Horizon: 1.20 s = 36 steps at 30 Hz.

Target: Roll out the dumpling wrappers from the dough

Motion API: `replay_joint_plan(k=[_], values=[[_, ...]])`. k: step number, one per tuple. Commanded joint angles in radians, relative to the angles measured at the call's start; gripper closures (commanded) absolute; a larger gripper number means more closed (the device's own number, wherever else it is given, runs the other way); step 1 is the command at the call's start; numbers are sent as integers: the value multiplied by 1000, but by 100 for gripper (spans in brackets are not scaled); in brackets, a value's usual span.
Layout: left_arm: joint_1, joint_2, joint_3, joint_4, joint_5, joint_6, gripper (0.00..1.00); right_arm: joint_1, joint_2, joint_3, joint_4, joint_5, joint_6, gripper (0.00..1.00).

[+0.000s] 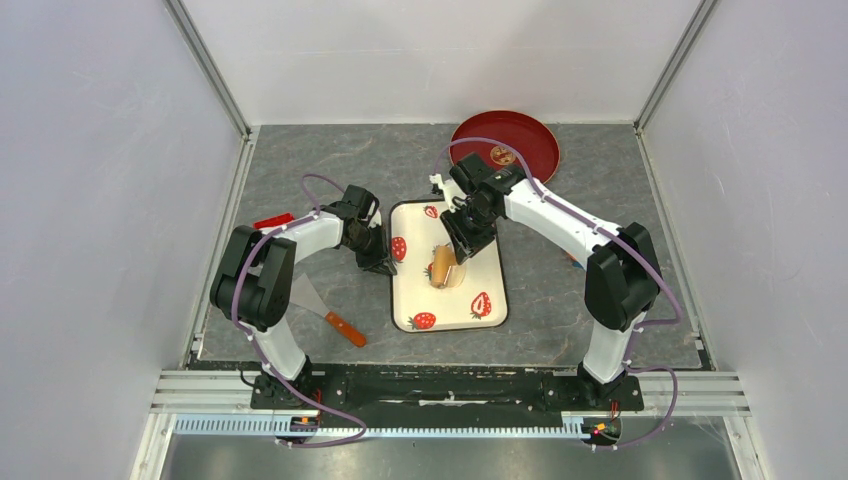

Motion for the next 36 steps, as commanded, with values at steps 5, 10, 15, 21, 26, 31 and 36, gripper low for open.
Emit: replay_joint_plan(k=[5, 10, 15, 21, 26, 31, 36], values=[[-37, 31, -23, 27, -67, 36, 98, 73, 230, -125, 158, 53, 1, 100], [-37, 29, -27, 28, -67, 35, 98, 74, 231, -119, 163, 39, 1, 100], [-39, 25, -32, 32, -66, 33, 98, 75, 234, -94, 166, 20, 1, 100], [-39, 24, -27, 31, -66, 31, 98, 76, 238, -46, 164, 2, 8, 100], [-38, 24, -26, 32, -68, 31, 98, 76, 220, -7, 153, 3, 13, 100], [-39, 21, -25, 32, -68, 33, 98, 75, 169, 45, 144, 52, 26, 100], [-38, 20, -23, 27, -73, 35, 98, 73, 116, 109, 123, 115, 33, 100]])
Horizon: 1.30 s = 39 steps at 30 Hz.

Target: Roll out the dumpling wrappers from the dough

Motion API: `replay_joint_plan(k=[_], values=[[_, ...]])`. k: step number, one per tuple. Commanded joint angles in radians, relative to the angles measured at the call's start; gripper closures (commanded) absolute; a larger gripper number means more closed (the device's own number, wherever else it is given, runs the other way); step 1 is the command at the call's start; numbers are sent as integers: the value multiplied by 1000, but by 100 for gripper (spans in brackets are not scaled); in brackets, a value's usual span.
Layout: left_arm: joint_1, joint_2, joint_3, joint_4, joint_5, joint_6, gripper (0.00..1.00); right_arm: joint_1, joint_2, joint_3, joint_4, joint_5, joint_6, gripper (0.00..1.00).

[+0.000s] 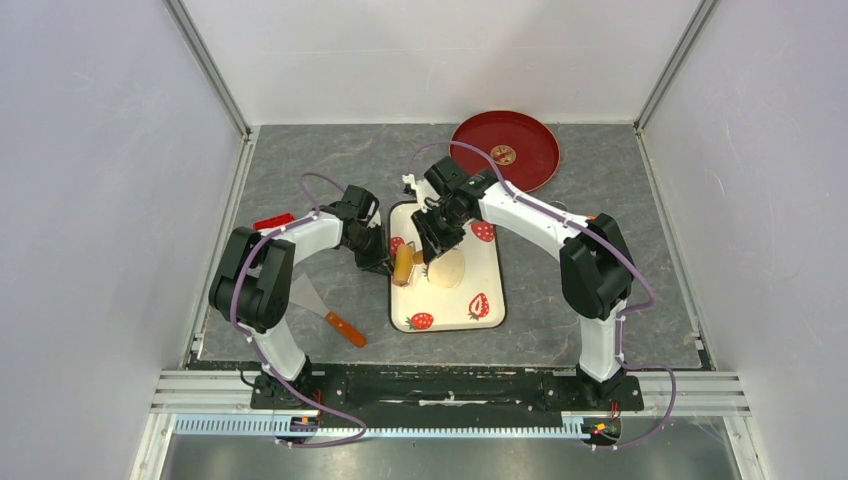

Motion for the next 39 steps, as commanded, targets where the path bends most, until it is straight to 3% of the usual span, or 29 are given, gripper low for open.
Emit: replay_joint_plan(k=[1, 12, 19, 31, 39], values=[[-36, 30, -20, 33, -48, 27, 98, 9, -1, 36, -41, 246, -16, 100], [-36, 29, -15, 28, -48, 29, 98, -72, -171, -18, 19, 280, -6, 100], [-37, 34, -11, 29, -45, 29, 98, -209, -355, -200, 172, 250, 51, 100], [-38, 35, 9, 4, -52, 57, 98, -457, -586, -521, 282, 248, 97, 100], [-38, 62, 57, -71, -101, 143, 98, -508, -627, -676, 305, 259, 91, 100]])
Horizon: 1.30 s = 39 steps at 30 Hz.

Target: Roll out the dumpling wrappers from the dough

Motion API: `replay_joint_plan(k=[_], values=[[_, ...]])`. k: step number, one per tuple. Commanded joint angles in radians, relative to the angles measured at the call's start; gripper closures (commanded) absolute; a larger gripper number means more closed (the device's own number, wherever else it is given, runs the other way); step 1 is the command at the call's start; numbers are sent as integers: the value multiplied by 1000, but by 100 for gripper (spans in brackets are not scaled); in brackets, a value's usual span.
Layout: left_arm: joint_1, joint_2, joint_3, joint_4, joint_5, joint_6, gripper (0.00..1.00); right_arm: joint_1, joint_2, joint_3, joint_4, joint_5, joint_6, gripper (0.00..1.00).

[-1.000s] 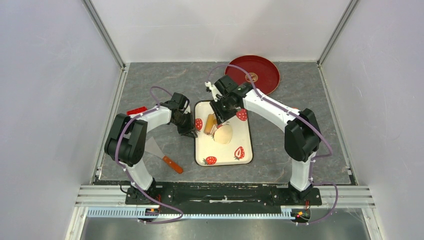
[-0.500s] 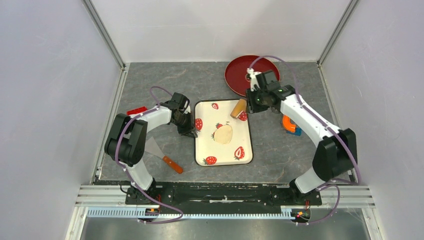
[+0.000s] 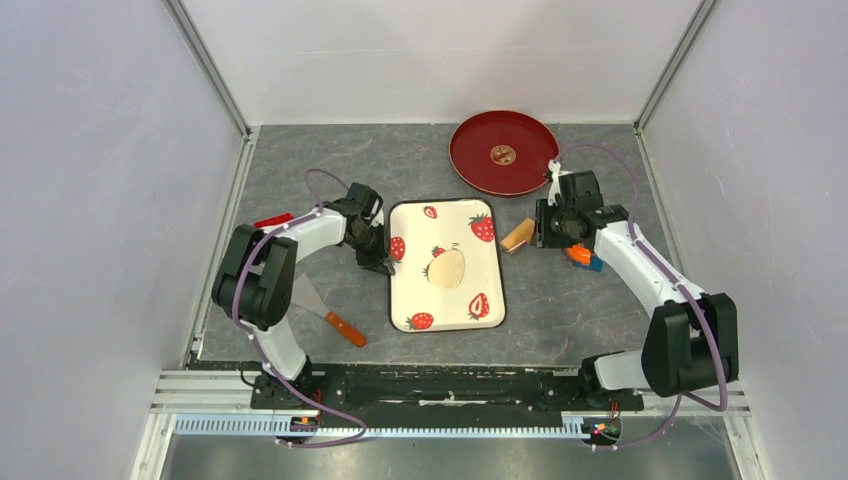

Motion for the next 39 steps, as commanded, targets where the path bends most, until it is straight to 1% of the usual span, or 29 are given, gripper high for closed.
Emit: replay_joint_plan(k=[1, 6, 8, 10, 13, 17, 18, 20, 21, 22, 27, 31, 33, 37, 38, 39], values=[[-26, 51, 29, -37, -84, 124, 98, -1, -35, -75, 62, 12, -2, 100], [-26, 44, 59, -73, -115, 191, 98, -1, -50, -154, 65, 16, -26, 99], [-26, 44, 76, -85, -105, 244, 98, -1, -56, -172, 57, 28, -36, 95], [-26, 46, 95, -99, -80, 301, 98, -1, -61, -172, 38, 50, -42, 84], [-28, 57, 130, -133, -38, 387, 98, -1, -71, -161, 34, 67, -49, 60], [-37, 99, 186, -212, -40, 514, 98, -1, -62, -119, 20, 71, -57, 39], [-38, 116, 202, -230, -41, 538, 98, -1, -60, -111, 16, 69, -58, 35], [-41, 143, 232, -260, -57, 567, 98, 0, -59, -102, 14, 66, -62, 25], [-41, 150, 241, -264, -49, 575, 98, 0, -62, -101, 14, 66, -64, 22], [-46, 163, 263, -269, -9, 605, 98, 0, -71, -97, 18, 63, -73, 15], [-77, 191, 338, -307, -76, 683, 98, 11, -47, -72, 48, 10, -92, 8], [-89, 213, 416, -313, -139, 686, 98, 78, 23, -10, 64, -21, -119, 6], [-97, 210, 448, -307, -160, 671, 90, 129, 89, 42, 64, -14, -143, 5], [-102, 157, 465, -253, -161, 611, 63, 216, 235, 181, 49, 22, -191, 4], [-102, 133, 459, -233, -158, 593, 59, 225, 278, 210, 38, 31, -203, 4], [-102, 104, 450, -216, -156, 571, 57, 231, 313, 247, 28, 34, -209, 4]])
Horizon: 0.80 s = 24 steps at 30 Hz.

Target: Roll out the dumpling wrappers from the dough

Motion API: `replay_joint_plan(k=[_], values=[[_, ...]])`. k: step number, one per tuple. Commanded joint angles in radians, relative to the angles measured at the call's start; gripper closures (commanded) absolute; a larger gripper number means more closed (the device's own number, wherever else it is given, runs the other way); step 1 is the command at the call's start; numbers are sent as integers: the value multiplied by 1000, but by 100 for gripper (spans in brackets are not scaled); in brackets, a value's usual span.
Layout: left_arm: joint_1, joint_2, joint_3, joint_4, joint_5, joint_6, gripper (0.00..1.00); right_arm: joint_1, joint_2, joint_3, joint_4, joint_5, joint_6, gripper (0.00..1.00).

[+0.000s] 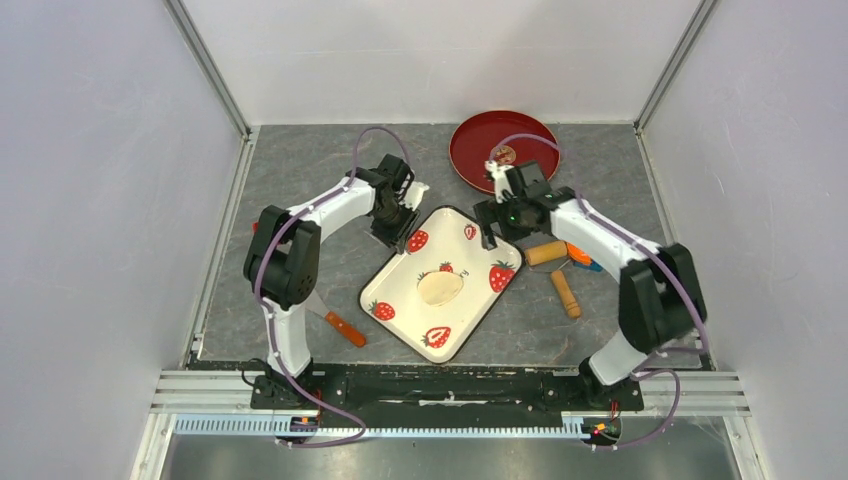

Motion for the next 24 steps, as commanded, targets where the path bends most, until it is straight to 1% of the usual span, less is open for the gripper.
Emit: replay_joint_plan(k=[1, 4, 6, 8, 10, 13, 14, 17, 19, 20, 21, 23, 24], values=[[-2, -126, 12, 86, -26, -53, 56, 40, 147, 157, -7, 29, -67, 5], [3, -208, -35, 143, 5, -123, 54, 39, 235, 220, -8, 49, -81, 6], [11, -263, -77, 192, 61, -198, 54, 40, 299, 277, -34, 57, -97, 9], [27, -316, -120, 242, 175, -269, 54, 40, 354, 327, -54, 64, -103, 13], [39, -372, -171, 313, 285, -343, 54, 39, 395, 358, -66, 66, -104, 14], [43, -441, -253, 426, 380, -447, 54, 36, 429, 375, -64, 58, -104, 17], [42, -459, -275, 461, 404, -478, 54, 34, 440, 379, -64, 48, -103, 19], [43, -492, -304, 506, 436, -529, 53, 31, 462, 380, -59, 21, -99, 33], [43, -504, -307, 503, 436, -531, 53, 26, 469, 369, -48, 2, -86, 35], [43, -509, -306, 501, 435, -532, 53, 22, 472, 364, -45, -9, -80, 41], [48, -514, -305, 502, 434, -533, 53, 18, 472, 358, -42, -21, -73, 48], [56, -521, -305, 505, 434, -540, 54, 9, 471, 347, -41, -19, -59, 68], [61, -526, -305, 506, 434, -543, 54, 4, 469, 339, -42, -4, -52, 74]])
